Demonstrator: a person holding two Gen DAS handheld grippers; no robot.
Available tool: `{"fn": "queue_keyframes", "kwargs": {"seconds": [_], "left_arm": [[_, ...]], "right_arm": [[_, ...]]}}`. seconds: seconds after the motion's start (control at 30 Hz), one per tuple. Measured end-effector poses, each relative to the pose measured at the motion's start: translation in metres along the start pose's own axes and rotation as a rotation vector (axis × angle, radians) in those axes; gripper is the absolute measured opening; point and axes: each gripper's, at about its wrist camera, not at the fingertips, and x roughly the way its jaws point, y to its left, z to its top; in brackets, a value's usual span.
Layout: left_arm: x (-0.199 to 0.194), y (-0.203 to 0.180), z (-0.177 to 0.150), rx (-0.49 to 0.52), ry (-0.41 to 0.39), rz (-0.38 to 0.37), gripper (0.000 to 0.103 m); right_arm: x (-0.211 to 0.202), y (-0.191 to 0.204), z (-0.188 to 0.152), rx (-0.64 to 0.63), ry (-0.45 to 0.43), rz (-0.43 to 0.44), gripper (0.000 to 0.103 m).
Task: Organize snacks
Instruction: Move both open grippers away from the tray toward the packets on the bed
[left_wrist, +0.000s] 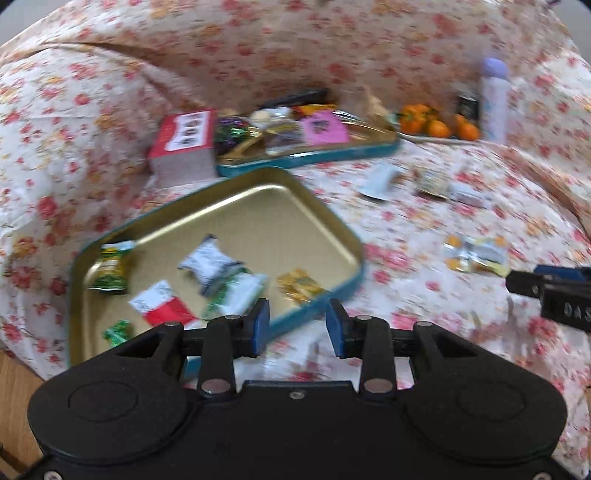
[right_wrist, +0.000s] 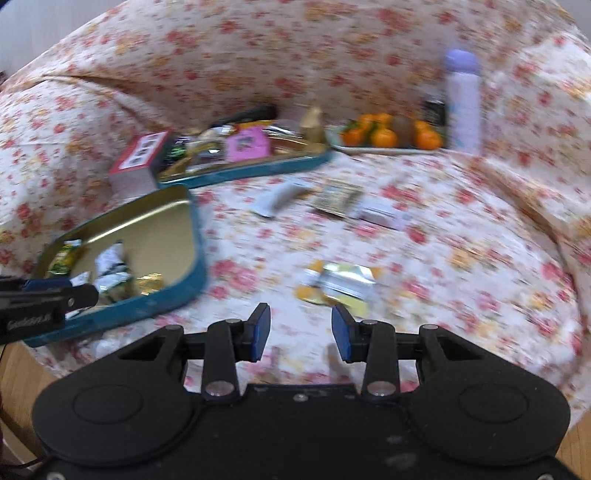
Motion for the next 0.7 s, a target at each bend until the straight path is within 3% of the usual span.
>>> {"fn": "queue_keyframes", "kwargs": {"seconds": [0.2,0.7], "left_arm": [[0.006,-0.037,-0.013,-0.008,0.063,-0.068,0.044],[0.042,-0.081,0.003,-0.042,0.153,-0.063,0.044]], "right_arm": [[0.0,-0.037,-0.01,0.06,0.009,-0.044,0.039],[0.027,-0.067,0.025,0.102,-0.038,-0.008,0.04]]}}
